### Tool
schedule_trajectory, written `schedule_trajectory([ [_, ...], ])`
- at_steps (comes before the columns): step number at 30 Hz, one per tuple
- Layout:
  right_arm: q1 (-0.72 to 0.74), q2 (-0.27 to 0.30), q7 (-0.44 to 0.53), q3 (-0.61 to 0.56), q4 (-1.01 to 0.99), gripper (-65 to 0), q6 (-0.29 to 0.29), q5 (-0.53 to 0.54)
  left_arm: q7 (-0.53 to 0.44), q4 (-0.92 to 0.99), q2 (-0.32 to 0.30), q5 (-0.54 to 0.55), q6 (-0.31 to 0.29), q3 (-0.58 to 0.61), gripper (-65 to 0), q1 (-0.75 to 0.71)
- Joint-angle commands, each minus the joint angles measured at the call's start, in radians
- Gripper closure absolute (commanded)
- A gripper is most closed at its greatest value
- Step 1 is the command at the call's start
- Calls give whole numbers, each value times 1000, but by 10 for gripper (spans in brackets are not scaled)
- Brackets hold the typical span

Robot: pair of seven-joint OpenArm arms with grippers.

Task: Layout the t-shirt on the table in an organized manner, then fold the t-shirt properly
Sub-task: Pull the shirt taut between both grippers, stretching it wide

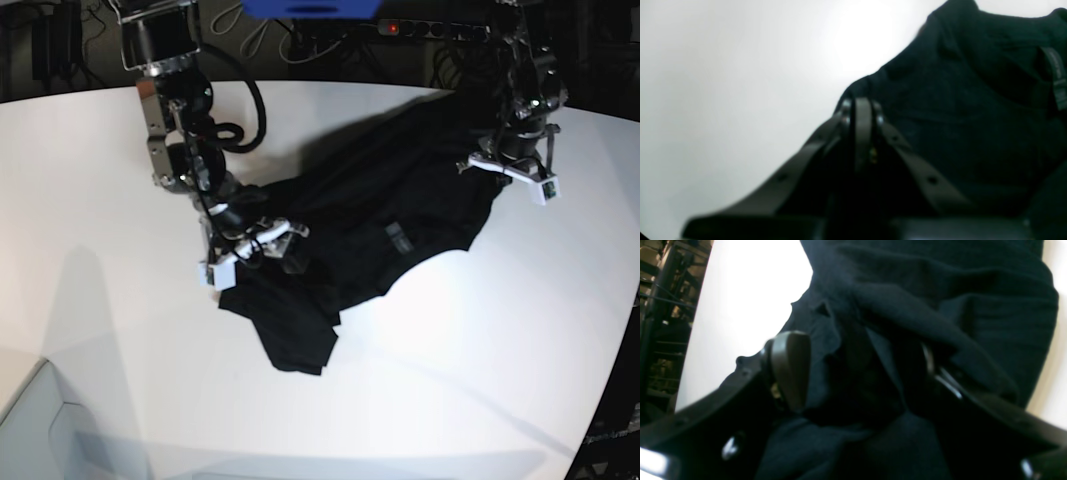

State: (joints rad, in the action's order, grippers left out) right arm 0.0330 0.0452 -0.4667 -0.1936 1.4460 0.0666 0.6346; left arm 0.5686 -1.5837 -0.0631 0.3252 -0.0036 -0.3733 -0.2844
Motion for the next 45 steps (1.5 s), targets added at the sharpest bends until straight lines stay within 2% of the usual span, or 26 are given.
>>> schedule_trajectory([
  [1,17,-3,19,1,15,-407,19,8,6,-8,-1,1,0,0,-2,1],
  [4,20,-3,19,1,14,-319,19,8,6,-8,-1,1,0,0,-2,1],
  [9,61,-3,10,0,-63,-36,19,8,6,-5,1,1,0,0,-2,3],
  [10,69,-3,10,0,-81,0,19,9,6,-5,1,1,0,0,-2,3],
  [13,71,2,10,6,-80,0,19,12,6,-7,1,1,0,0,-2,3],
  [16,63,6,16,12,22,0,19,14,6,-8,1,2,0,-6,-2,0],
  [21,40,6,10,84,197,0,17,14,6,-11,3,2,0,-10,-2,0],
  [28,20,8,10,168,266,0,17,20,4,-22,24,4,0,-11,-2,1],
  [32,-35,14,10,277,330,0,17,133,4,-62,41,38,0,-11,-2,1],
  [36,-107,60,16,366,388,0,19,253,4,-105,41,130,0,-11,-2,0],
  [42,-219,55,18,529,424,0,19,391,6,-111,41,233,0,-2,-2,23],
  [45,-255,35,18,598,376,0,19,411,6,-119,41,277,0,-3,-2,34],
])
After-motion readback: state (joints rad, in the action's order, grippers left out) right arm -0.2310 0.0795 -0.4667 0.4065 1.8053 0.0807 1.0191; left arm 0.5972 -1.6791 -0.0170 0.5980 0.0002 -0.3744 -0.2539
